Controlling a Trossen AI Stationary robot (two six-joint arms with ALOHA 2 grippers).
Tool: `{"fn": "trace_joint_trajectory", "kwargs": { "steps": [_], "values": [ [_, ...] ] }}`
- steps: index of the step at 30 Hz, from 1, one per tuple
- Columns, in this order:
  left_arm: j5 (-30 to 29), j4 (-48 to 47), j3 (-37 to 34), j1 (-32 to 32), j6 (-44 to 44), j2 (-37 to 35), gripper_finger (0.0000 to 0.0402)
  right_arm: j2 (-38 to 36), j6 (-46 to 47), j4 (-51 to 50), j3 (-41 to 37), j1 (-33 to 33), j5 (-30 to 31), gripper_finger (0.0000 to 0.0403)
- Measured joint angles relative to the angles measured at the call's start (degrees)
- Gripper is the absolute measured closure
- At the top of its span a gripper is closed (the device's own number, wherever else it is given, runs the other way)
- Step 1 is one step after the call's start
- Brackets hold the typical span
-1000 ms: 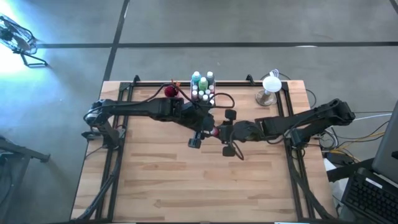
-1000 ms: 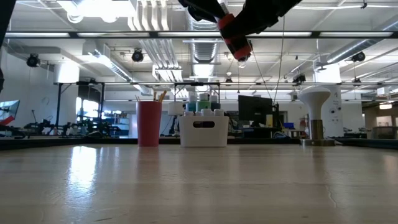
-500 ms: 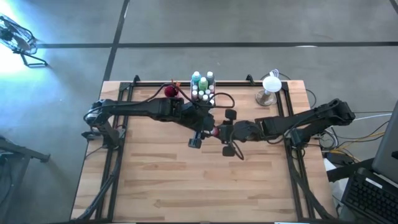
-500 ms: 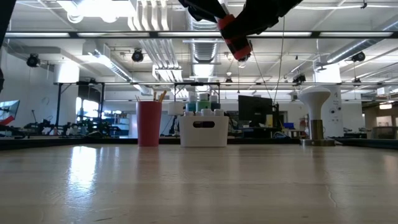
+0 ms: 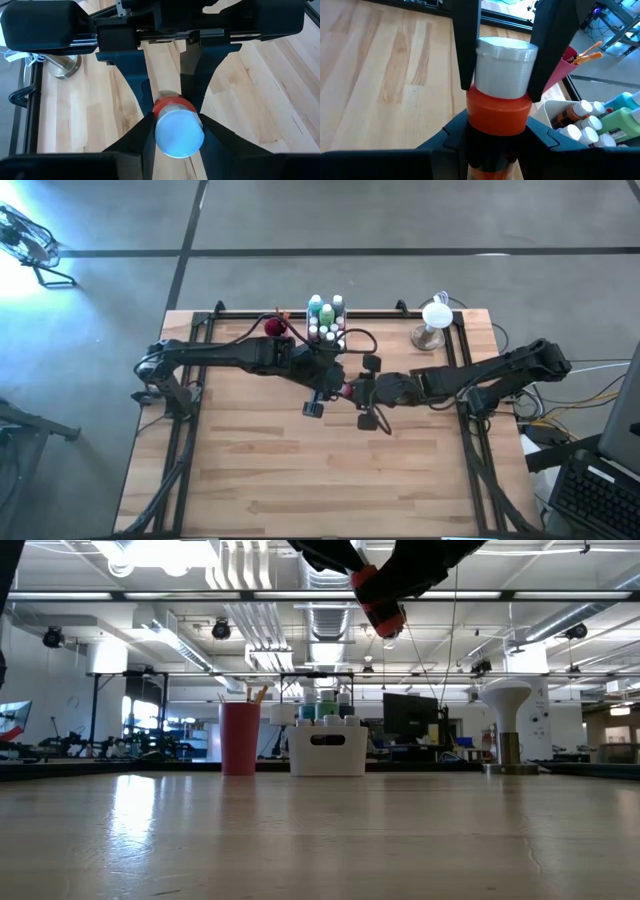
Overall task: Pick & Place Paint Supplies
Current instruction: Put the orange paint bottle into the white bin
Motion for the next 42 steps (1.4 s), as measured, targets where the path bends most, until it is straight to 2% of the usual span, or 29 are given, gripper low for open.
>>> {"fn": "trace_joint_trajectory", "kwargs": {
  "steps": [6, 19, 24, 27, 29, 33, 39, 42],
  "values": [
    [-0.57, 0.07, 0.00, -0.02, 0.02, 0.00, 0.0281, -0.37, -0.03, -0.61, 0.00, 0.02, -0.03, 0.0287],
    [-3.15, -4.26, 1.88, 0.13, -0.29, -0.11, 0.0281, -5.59, 4.82, -8.58, -0.02, 0.09, -0.22, 0.0184],
    [-11.02, -7.34, 1.88, 0.36, -0.22, -0.11, 0.0281, -6.61, 8.15, -13.42, -0.02, 0.11, 0.69, 0.0156],
    [-17.49, -9.63, 1.78, 1.08, -0.18, -0.11, 0.0281, -6.71, 11.61, -17.65, -0.02, 0.09, 5.09, 0.0145],
    [-19.80, -11.15, 1.73, 1.83, -0.40, -0.11, 0.0281, -6.71, 14.34, -20.10, -0.12, 0.07, 9.10, 0.0140],
    [-20.17, -11.79, 1.70, 3.97, -1.47, -0.11, 0.0281, -6.71, 20.07, -24.97, -0.26, 0.02, 14.82, 0.0136],
    [-19.72, -13.13, 1.70, 8.99, -1.87, -0.11, 0.0281, -6.73, 22.88, -27.06, -0.28, -0.18, 16.61, 0.0150],
    [-16.88, -13.27, 1.68, 11.82, -2.65, -0.11, 0.0281, -6.73, 22.82, -27.16, -0.33, -0.63, 16.59, 0.0162]
  ]
}}
